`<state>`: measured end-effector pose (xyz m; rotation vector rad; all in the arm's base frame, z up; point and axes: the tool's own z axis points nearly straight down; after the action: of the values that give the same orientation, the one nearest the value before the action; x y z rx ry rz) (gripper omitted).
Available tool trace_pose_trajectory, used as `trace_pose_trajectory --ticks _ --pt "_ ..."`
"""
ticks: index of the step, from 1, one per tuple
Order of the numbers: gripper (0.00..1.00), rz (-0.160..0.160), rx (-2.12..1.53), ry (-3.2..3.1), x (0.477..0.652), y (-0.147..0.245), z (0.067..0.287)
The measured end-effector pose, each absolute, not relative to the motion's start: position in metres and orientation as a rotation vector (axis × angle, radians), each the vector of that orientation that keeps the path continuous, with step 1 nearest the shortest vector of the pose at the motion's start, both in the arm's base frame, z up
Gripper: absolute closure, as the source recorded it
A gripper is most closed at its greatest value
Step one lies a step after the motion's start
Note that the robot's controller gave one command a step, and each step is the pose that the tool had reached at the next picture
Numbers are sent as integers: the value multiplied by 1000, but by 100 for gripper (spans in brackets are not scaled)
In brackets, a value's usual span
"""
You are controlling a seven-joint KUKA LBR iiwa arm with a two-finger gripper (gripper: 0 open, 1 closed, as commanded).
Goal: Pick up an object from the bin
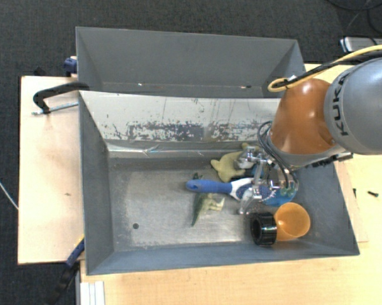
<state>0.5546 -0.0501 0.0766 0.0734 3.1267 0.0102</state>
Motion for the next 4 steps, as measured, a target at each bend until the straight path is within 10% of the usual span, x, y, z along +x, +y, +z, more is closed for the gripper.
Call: trace_pose_trajectory --ticks 2,3,4 --pt "0 12 209 3129 562 -55 76" --pt "100 8 213 3115 566 -57 80" --pt "100 3 211 3124 569 -56 105"
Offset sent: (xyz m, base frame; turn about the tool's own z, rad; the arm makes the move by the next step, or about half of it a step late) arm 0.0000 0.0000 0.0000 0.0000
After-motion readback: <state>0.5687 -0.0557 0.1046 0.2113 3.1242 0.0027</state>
